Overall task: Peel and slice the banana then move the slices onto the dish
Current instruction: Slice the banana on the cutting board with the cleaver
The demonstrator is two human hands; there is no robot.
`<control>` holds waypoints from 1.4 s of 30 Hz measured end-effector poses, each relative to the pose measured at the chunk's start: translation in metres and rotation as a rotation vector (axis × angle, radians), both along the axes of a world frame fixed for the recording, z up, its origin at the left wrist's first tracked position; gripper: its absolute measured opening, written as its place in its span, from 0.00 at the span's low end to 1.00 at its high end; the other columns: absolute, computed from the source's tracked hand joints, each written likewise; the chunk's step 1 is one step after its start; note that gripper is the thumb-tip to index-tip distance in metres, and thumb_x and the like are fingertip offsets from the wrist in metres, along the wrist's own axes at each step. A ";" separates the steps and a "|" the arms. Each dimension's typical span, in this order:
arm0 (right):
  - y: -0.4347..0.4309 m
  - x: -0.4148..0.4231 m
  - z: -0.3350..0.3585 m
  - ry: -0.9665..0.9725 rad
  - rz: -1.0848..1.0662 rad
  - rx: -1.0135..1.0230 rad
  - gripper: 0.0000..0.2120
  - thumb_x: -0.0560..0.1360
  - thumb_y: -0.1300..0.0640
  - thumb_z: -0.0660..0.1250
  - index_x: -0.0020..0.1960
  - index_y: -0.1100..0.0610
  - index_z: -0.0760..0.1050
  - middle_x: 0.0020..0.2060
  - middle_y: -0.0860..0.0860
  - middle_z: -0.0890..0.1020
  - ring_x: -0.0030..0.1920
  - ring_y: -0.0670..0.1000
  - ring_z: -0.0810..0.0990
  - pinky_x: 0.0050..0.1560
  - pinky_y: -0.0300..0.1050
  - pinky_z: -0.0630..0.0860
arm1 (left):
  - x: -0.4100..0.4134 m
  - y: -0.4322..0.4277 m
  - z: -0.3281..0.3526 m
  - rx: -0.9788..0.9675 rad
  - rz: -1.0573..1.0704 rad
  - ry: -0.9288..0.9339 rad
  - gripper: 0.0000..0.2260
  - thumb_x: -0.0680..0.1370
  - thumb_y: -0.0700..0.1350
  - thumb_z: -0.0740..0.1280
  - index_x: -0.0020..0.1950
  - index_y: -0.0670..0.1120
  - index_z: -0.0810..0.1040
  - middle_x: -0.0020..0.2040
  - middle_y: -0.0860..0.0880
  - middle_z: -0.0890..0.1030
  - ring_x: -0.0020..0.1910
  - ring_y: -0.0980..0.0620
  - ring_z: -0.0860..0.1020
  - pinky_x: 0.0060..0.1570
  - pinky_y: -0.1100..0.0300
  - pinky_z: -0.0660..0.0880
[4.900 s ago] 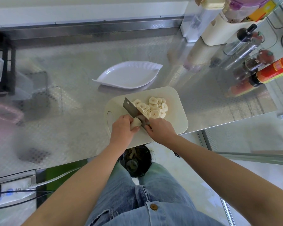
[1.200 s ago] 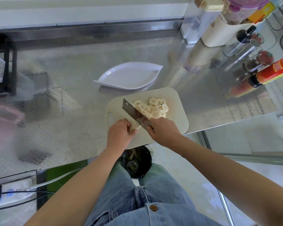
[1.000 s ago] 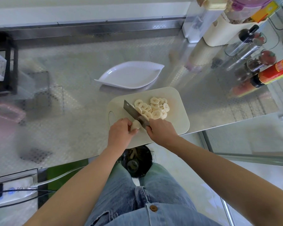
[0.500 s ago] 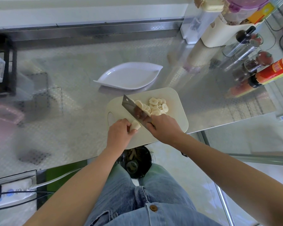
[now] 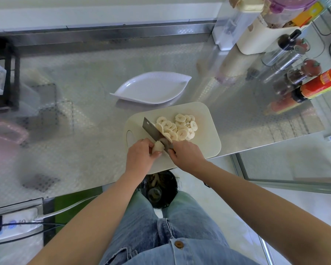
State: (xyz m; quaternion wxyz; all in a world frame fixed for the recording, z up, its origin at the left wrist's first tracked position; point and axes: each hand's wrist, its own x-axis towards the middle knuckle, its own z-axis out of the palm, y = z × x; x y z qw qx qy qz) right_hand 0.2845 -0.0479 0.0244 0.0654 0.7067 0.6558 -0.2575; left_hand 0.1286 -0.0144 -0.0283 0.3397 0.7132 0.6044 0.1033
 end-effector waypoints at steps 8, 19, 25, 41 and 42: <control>-0.002 0.006 0.004 0.026 -0.036 0.076 0.14 0.81 0.48 0.56 0.41 0.56 0.65 0.31 0.50 0.69 0.33 0.55 0.70 0.34 0.45 0.64 | 0.000 0.000 0.000 0.004 0.000 -0.006 0.11 0.70 0.51 0.75 0.46 0.47 0.78 0.43 0.51 0.80 0.40 0.52 0.76 0.42 0.62 0.68; -0.001 0.010 0.023 -0.005 0.031 0.049 0.14 0.80 0.51 0.55 0.39 0.57 0.64 0.28 0.49 0.66 0.33 0.55 0.70 0.34 0.45 0.64 | 0.000 0.001 -0.001 0.034 -0.020 0.020 0.12 0.70 0.51 0.74 0.47 0.45 0.78 0.44 0.50 0.80 0.42 0.51 0.77 0.41 0.63 0.66; -0.002 0.006 0.010 0.002 0.033 0.028 0.11 0.80 0.53 0.56 0.40 0.56 0.63 0.29 0.50 0.65 0.34 0.55 0.69 0.35 0.45 0.64 | 0.000 0.001 0.000 0.020 -0.015 0.006 0.13 0.70 0.51 0.74 0.48 0.45 0.79 0.45 0.50 0.80 0.43 0.51 0.77 0.43 0.61 0.68; -0.001 0.011 0.020 0.009 0.012 0.089 0.15 0.80 0.49 0.56 0.38 0.56 0.62 0.27 0.48 0.65 0.31 0.55 0.67 0.32 0.44 0.61 | -0.001 0.000 0.000 0.031 -0.015 0.001 0.13 0.70 0.50 0.75 0.48 0.44 0.78 0.45 0.49 0.80 0.43 0.49 0.78 0.44 0.59 0.71; -0.001 0.012 0.022 -0.002 0.029 0.085 0.15 0.80 0.49 0.56 0.38 0.55 0.62 0.27 0.48 0.64 0.31 0.55 0.68 0.33 0.44 0.62 | -0.001 0.000 0.001 0.030 -0.013 0.000 0.13 0.70 0.50 0.75 0.48 0.44 0.78 0.45 0.49 0.80 0.43 0.49 0.78 0.44 0.59 0.71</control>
